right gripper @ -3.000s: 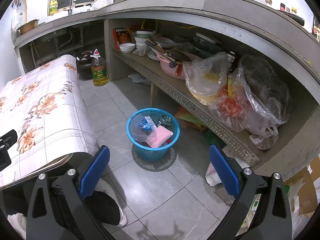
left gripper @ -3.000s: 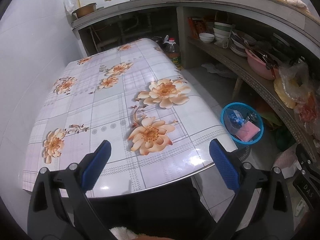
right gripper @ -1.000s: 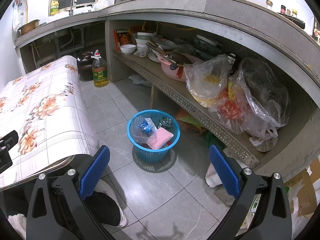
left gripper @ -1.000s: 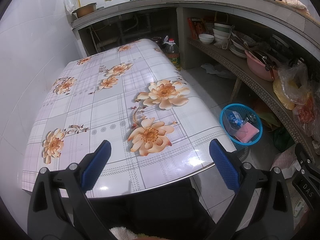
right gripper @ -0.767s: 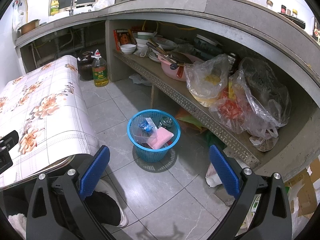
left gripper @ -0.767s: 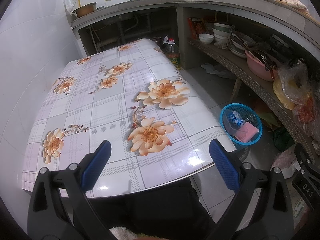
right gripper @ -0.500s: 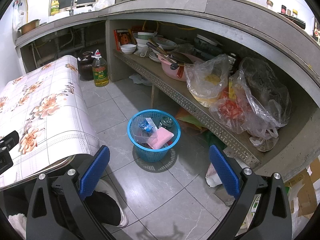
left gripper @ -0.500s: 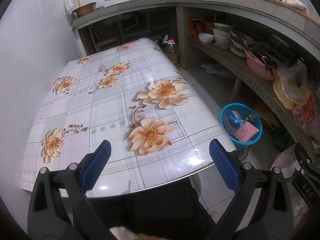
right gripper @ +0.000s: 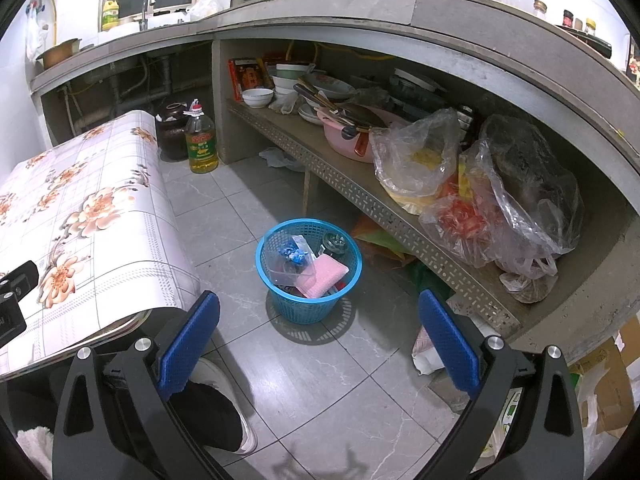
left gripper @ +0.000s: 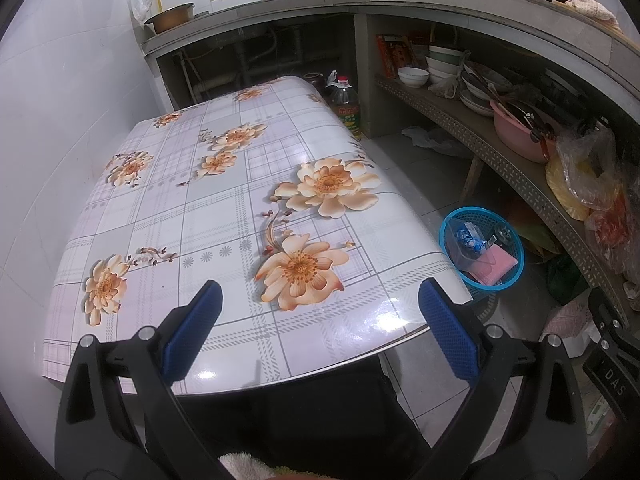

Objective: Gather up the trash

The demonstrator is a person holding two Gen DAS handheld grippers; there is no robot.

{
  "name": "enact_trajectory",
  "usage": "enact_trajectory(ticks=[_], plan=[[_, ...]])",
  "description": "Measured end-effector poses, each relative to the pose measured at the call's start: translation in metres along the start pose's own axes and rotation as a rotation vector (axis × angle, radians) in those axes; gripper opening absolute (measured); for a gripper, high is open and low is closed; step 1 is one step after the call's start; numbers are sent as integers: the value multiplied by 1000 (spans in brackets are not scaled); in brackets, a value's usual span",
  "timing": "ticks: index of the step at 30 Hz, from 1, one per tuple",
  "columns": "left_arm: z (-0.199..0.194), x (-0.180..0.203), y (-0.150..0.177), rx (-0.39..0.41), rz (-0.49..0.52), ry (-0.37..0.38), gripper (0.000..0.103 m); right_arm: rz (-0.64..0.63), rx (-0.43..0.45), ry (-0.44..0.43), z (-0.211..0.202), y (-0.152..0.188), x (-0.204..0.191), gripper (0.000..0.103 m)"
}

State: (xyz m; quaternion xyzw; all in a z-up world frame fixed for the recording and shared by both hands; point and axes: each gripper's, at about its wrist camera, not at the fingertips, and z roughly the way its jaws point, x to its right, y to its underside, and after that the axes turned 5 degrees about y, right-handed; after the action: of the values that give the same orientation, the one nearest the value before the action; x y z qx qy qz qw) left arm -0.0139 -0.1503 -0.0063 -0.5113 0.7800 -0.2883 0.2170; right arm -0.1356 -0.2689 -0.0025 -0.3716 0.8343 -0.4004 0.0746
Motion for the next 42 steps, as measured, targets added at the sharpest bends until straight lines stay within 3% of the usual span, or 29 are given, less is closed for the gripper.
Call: enact_trajectory(ticks=[42], plan=[[1,-2,0,-1,-3,3,94,-11,-2,-14,3,1,-6,97]])
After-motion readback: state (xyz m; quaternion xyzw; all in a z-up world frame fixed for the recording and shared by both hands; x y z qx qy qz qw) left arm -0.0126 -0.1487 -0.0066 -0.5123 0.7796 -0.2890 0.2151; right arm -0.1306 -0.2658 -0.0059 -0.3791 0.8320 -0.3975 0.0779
